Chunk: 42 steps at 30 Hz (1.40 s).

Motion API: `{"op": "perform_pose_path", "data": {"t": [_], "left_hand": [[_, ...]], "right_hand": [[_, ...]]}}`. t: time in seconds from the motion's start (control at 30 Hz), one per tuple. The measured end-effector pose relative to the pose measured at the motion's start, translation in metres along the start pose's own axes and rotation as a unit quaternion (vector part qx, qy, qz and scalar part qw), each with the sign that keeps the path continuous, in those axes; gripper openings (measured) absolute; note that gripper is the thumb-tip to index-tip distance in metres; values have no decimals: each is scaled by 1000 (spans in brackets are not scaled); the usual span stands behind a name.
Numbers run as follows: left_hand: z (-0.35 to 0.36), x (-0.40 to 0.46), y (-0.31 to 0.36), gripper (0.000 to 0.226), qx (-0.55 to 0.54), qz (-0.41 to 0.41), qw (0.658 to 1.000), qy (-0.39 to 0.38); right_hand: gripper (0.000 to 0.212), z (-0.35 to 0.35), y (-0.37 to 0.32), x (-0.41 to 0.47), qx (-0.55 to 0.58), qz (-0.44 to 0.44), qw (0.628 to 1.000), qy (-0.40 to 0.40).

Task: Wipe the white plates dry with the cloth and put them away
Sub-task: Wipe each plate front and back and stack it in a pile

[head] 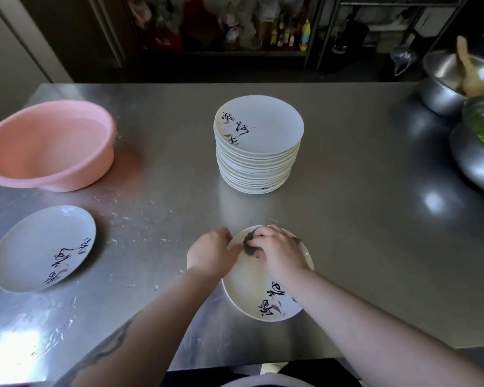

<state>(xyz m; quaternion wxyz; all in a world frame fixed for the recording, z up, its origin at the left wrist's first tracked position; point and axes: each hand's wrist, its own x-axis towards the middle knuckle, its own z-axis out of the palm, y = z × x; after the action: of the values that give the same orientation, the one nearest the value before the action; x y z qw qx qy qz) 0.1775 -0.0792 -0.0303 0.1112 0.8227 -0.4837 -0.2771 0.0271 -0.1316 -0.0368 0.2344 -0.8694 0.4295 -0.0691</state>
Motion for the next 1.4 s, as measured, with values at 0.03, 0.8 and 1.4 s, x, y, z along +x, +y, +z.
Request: {"op": "perform_pose_path", "data": {"t": [0.03, 0.8, 1.4], "left_hand": [[0, 4, 4, 17, -14, -1, 1000, 6], [-7, 2, -23, 10, -134, -86, 983, -87], [-5, 14, -19, 25, -171, -110, 979, -5]], "right_hand": [[28, 0, -2, 1, 1, -2, 1000, -5], [24, -16, 25, 1, -82, 87, 992, 30], [20, -24, 34, 10, -93, 91, 991, -1]]}}
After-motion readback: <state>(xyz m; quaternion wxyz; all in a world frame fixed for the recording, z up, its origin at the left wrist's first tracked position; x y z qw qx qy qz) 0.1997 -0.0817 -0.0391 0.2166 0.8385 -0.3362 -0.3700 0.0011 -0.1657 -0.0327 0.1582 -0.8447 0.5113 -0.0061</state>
